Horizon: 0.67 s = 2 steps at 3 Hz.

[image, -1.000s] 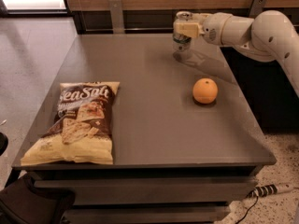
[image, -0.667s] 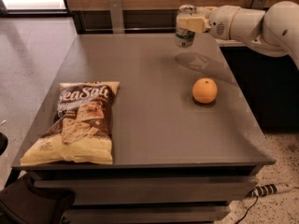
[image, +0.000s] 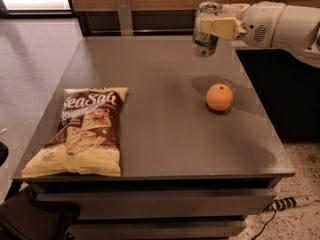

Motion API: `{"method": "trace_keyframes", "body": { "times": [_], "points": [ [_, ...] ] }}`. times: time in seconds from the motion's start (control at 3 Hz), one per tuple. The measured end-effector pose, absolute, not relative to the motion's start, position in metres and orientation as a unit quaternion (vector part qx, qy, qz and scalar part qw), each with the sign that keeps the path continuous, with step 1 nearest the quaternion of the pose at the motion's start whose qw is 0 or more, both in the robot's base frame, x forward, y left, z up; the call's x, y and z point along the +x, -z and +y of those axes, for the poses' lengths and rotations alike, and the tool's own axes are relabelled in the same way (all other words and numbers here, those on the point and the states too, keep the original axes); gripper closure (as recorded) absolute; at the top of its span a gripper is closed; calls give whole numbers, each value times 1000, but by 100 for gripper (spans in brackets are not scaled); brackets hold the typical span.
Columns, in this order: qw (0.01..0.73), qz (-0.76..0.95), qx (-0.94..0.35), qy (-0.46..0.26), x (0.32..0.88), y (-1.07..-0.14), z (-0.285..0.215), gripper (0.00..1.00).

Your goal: Move 7up can near brown chip bag

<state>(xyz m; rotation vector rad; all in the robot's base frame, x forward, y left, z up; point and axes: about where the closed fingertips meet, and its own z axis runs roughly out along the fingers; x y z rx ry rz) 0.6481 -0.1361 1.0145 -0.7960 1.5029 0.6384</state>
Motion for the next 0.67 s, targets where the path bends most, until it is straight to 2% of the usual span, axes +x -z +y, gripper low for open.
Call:
{"method": "trace_keyframes", "body": {
  "times": [0.67],
  "points": [
    [612, 660, -342, -270, 560, -996, -101, 100]
  ]
}}
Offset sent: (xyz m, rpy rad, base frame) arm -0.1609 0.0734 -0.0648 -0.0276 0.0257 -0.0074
